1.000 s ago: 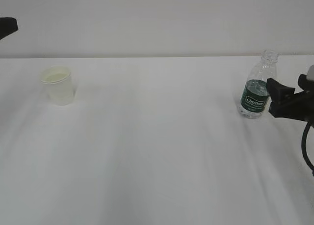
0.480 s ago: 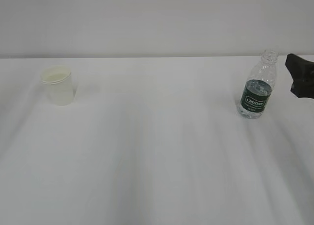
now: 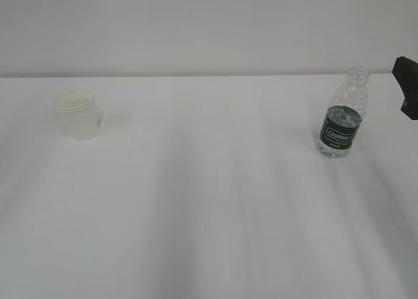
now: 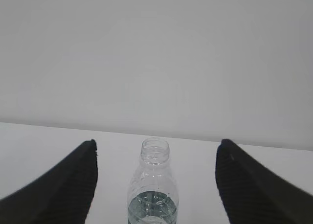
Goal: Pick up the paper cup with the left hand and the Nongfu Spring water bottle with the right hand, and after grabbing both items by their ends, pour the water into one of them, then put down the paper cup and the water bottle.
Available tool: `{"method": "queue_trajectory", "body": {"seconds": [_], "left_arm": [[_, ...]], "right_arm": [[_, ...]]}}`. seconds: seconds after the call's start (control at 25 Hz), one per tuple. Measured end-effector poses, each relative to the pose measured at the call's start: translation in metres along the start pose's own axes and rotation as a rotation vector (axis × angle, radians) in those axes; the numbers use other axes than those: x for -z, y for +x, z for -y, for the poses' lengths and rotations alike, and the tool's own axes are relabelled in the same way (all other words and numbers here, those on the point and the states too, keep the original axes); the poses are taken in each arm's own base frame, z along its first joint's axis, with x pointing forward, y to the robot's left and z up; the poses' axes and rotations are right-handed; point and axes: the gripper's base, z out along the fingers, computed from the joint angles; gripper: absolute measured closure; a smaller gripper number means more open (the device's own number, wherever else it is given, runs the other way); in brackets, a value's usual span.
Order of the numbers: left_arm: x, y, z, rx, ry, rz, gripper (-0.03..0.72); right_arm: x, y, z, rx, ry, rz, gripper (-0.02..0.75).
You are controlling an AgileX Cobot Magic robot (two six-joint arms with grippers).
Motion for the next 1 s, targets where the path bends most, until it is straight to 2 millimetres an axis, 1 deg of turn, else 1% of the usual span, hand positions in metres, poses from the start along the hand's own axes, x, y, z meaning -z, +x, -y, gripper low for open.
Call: {"method": "queue_trajectory", "body": {"seconds": [0.08,0.16,0.32,0.4,0.52,0.76,1.0], "left_arm": [[0.007,-0.005,0.004,-0.037,0.000,-0.003,0.237],[0.012,-0.010,0.006,-0.011,-0.005,0.015,0.237],[0.014,-0.016,0.006,0.130,-0.013,0.063,0.237],[0.014,-0.018,0.006,0.209,-0.017,0.093,0.237],[0.015,-0.021,0.005,0.289,-0.019,0.124,0.237],[0.016,-0.021,0.002,0.385,-0.028,0.133,0.237],[0.023,-0.027,0.005,0.392,-0.041,0.155,0.237]], "right_arm": [[0.000,0.000,0.000,-0.009,-0.002,0.000,0.174],[0.000,0.000,-0.001,-0.013,-0.007,-0.002,0.174],[0.000,0.000,-0.001,-0.017,-0.012,-0.001,0.174],[0.003,-0.004,-0.001,-0.015,-0.010,0.012,0.174],[0.010,-0.010,0.000,-0.012,-0.005,0.021,0.174],[0.025,-0.025,0.001,-0.003,0.005,0.043,0.176],[0.039,-0.033,0.002,0.009,0.015,0.024,0.181]]}}
